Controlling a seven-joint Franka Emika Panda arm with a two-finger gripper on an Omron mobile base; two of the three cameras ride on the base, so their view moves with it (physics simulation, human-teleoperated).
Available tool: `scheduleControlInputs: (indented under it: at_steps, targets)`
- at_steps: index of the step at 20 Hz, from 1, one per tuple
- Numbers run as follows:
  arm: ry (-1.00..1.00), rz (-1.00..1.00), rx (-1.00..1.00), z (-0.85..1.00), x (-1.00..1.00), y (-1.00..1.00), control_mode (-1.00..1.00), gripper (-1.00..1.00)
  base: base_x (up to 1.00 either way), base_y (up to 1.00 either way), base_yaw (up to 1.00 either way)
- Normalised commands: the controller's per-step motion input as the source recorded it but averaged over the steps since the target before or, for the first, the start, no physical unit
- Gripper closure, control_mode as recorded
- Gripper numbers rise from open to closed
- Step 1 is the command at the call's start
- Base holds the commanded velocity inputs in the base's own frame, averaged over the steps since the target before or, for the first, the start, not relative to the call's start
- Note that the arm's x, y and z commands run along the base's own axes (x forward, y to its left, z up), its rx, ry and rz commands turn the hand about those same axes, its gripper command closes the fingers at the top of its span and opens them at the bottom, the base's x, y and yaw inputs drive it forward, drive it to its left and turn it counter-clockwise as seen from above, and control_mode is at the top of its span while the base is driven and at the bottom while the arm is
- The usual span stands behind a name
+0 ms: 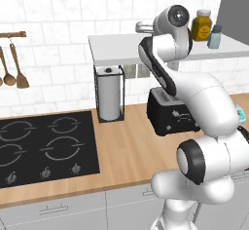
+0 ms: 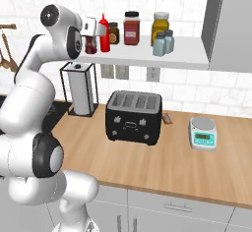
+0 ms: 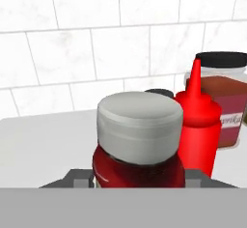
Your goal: Put the shaker and condiment bottle from the counter next to their counterparts in the cabinet.
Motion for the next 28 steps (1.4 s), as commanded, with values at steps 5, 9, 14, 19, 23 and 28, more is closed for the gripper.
scheduleControlInputs:
  at_steps: [5, 9, 14, 19, 23, 28]
  targets:
    - [-0.03, 0.0, 0.0, 0.0, 0.02, 0.0, -1.0, -1.0, 0.0, 0.0, 0.0]
    - [-0.08, 0.0, 0.0, 0.0, 0.06, 0.0, -1.0, -1.0, 0.0, 0.0, 0.0]
    - [-0.13, 0.0, 0.0, 0.0, 0.0, 0.0, -1.0, -1.0, 0.0, 0.0, 0.0]
    - [-0.15, 0.0, 0.01, 0.12, -0.24, 0.0, -1.0, -1.0, 0.0, 0.0, 0.0]
    - [-0.13, 0.0, 0.0, 0.28, -0.47, 0.0, -1.0, -1.0, 0.0, 0.0, 0.0]
    - [-0.15, 0.0, 0.0, 0.46, -0.56, -0.05, -1.0, -1.0, 0.0, 0.0, 0.0]
